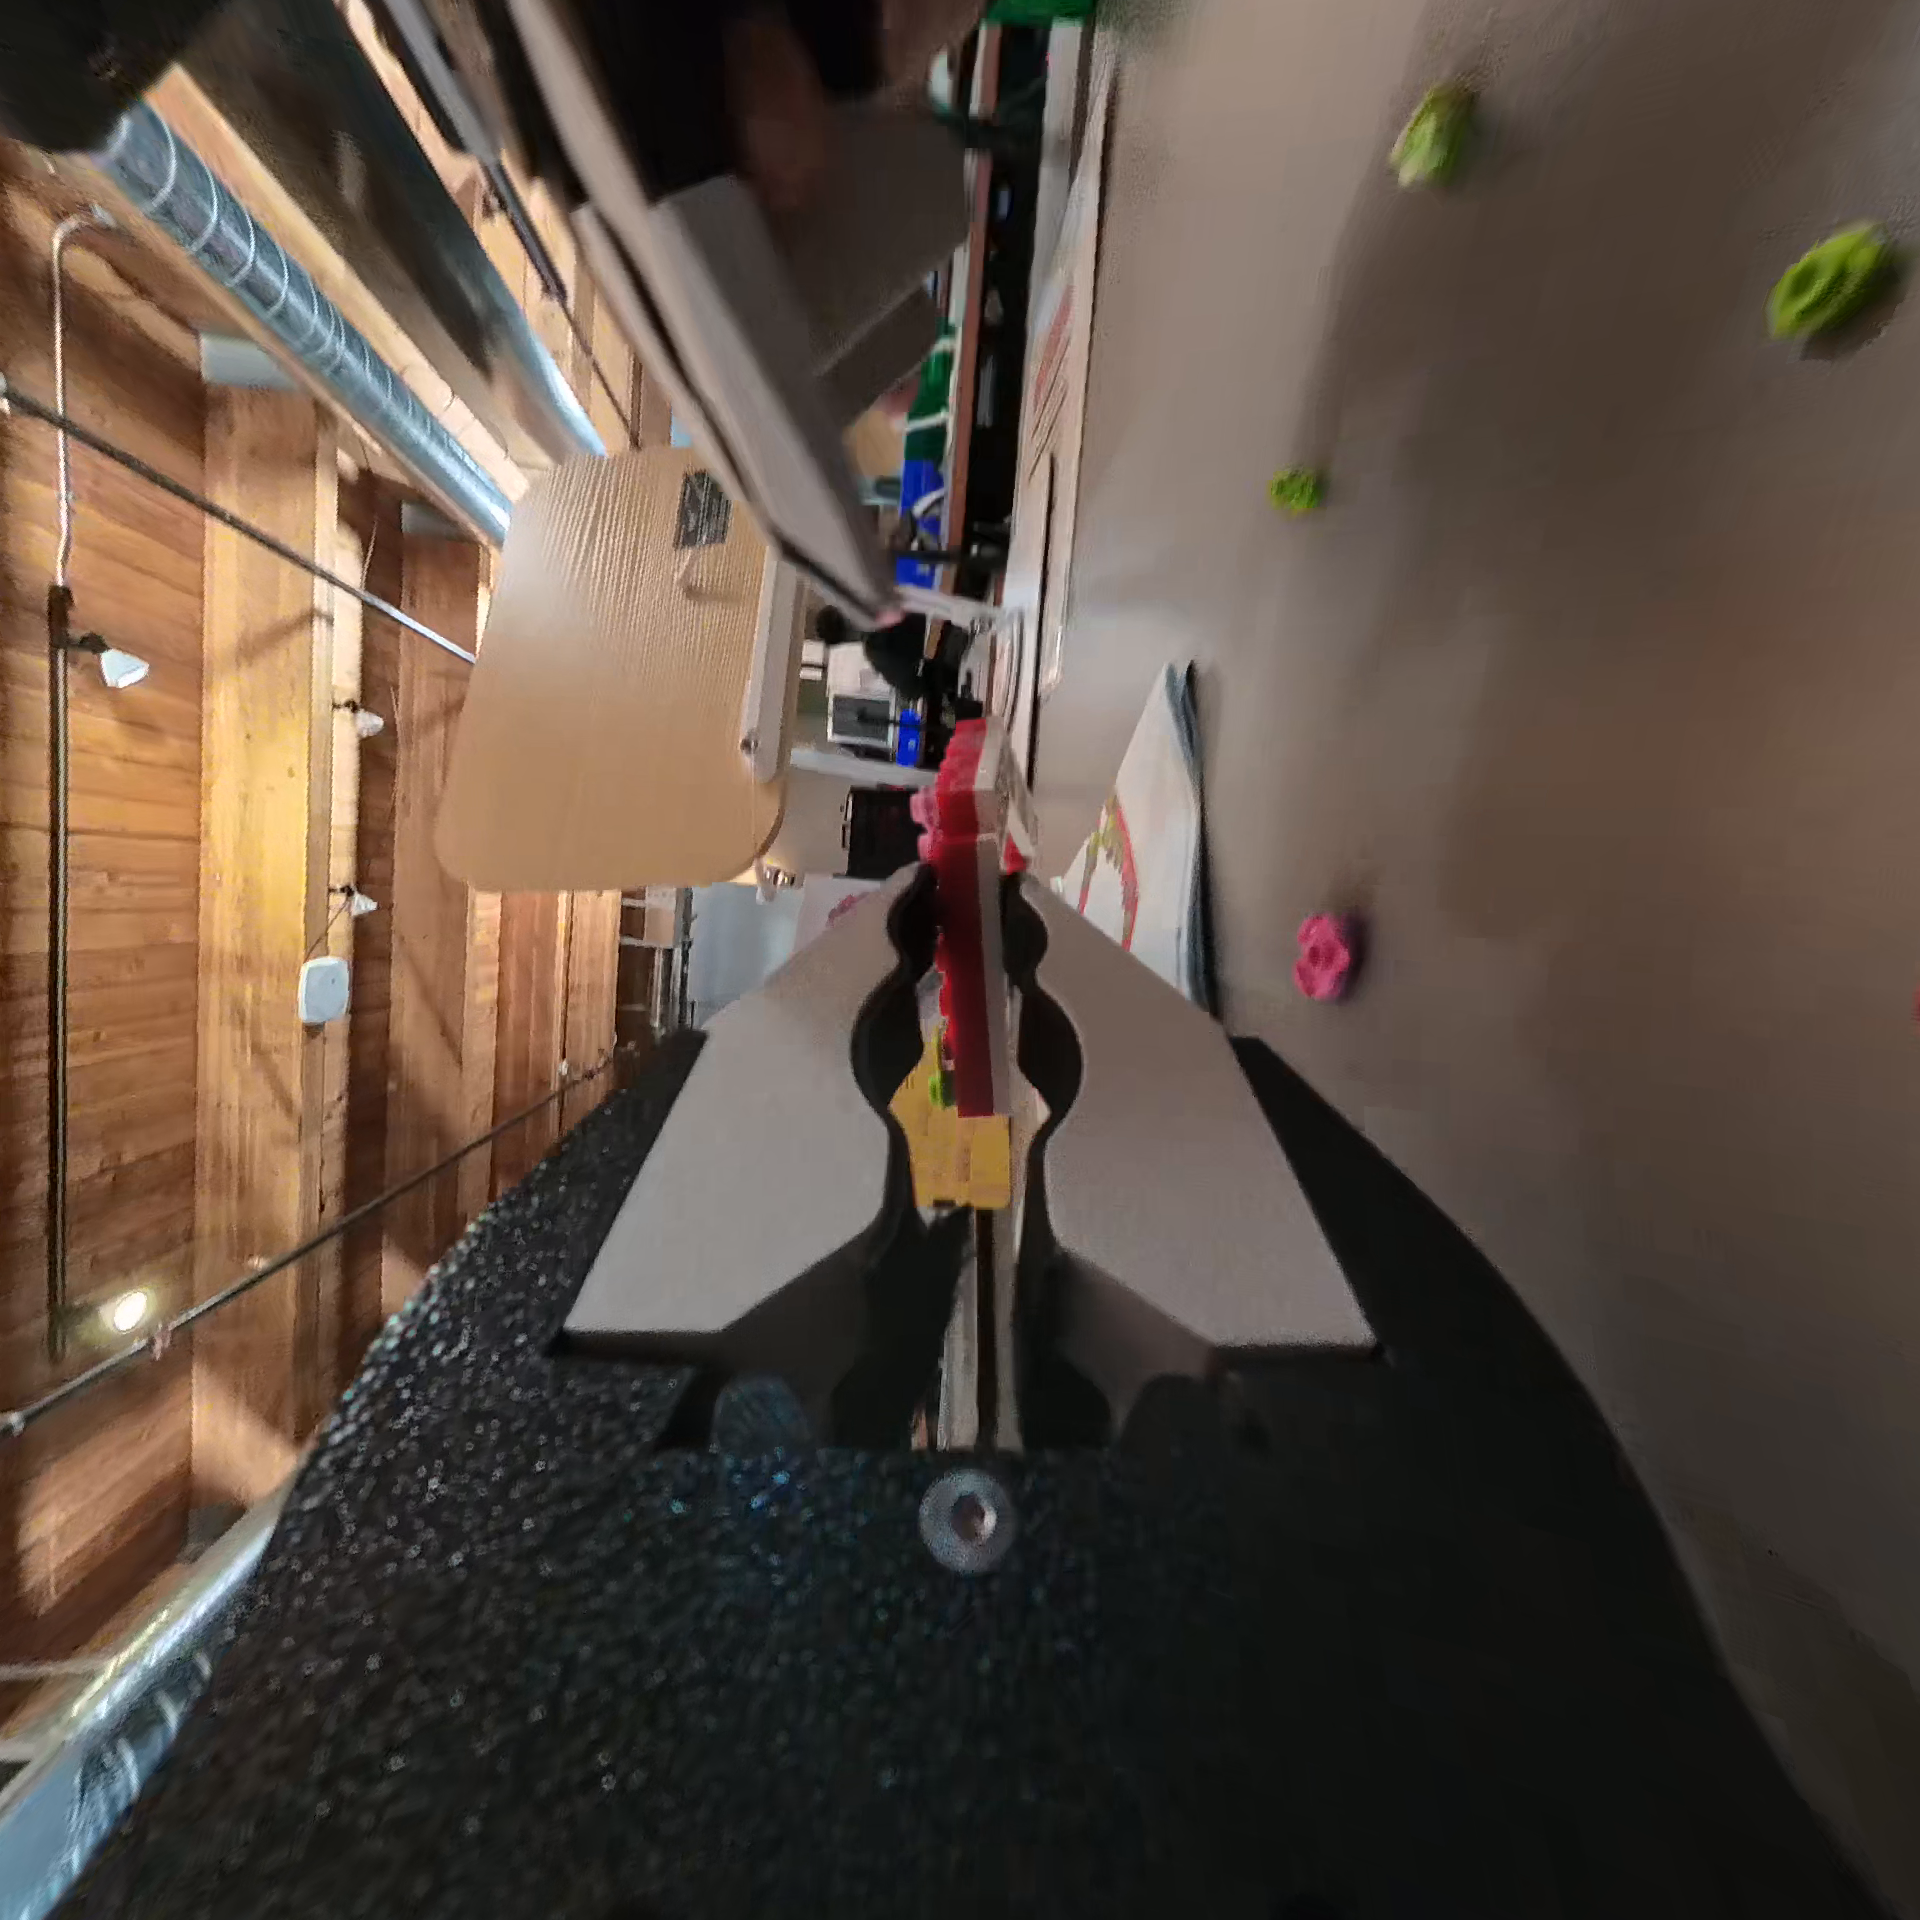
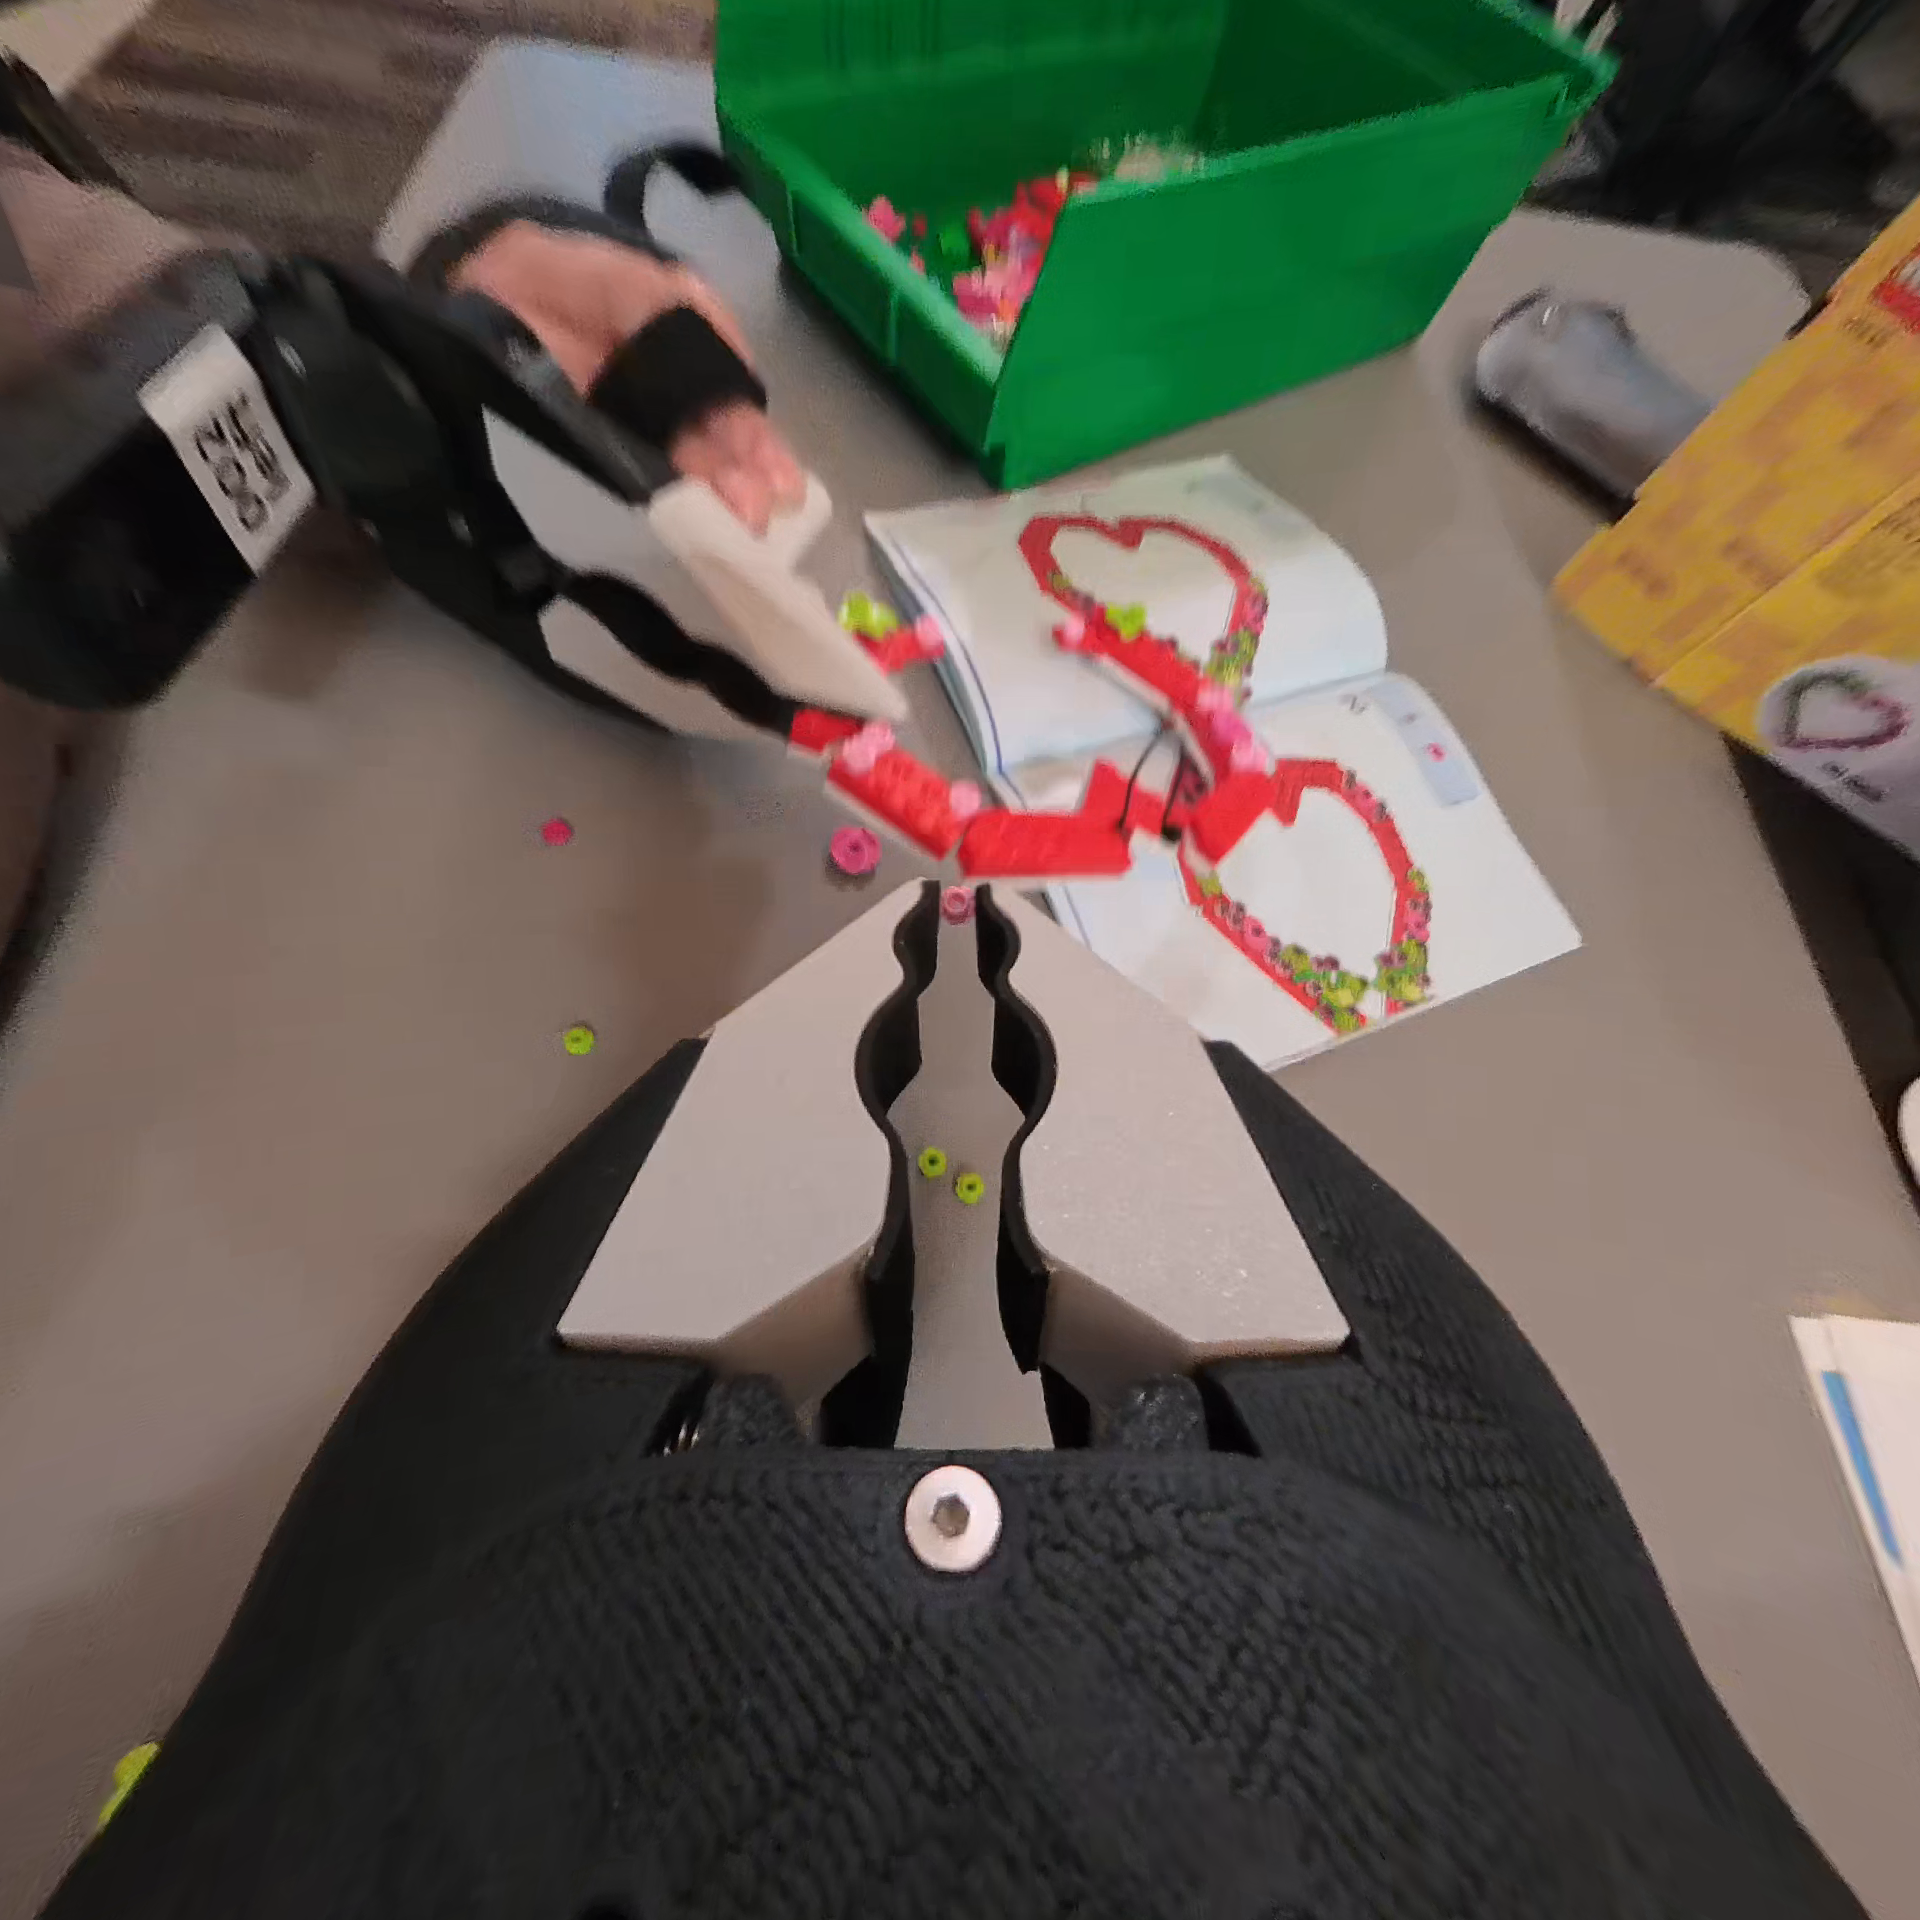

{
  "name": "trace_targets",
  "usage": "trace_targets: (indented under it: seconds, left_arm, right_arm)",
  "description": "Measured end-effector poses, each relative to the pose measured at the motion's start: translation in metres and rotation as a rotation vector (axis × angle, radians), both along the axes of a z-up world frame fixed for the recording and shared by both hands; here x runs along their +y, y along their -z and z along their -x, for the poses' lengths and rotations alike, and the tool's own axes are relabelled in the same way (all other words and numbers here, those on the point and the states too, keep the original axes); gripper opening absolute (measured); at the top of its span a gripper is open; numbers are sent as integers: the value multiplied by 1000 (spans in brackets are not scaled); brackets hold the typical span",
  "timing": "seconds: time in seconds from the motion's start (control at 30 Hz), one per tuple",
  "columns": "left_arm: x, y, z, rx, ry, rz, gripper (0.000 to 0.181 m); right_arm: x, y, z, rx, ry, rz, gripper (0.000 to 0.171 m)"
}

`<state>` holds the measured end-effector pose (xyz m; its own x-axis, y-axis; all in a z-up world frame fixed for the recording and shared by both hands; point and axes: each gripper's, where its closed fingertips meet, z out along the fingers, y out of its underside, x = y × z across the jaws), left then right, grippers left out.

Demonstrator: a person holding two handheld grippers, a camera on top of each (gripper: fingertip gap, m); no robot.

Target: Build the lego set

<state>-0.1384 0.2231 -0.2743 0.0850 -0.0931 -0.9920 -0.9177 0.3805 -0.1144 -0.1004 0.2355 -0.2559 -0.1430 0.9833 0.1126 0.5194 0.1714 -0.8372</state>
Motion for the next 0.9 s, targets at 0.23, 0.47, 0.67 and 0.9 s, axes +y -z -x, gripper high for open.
trace_targets:
  seconds: [0.23,0.47,0.67,0.9]
  left_arm:
    - [-9,-6,-15,6,61,-54,10]
    - [-12,-7,-20,15,82,-68,10]
    - [-15,-9,-22,11,95,-72,10]
    - [-16,-8,-23,19,100,-75,10]
  right_arm:
    - [-16,4,3,-55,-73,-36,5]
    - [-20,4,8,-61,-80,-19,5]
    - [-21,3,8,-78,-89,4,6]
    - [-24,5,5,-116,-112,38,6]
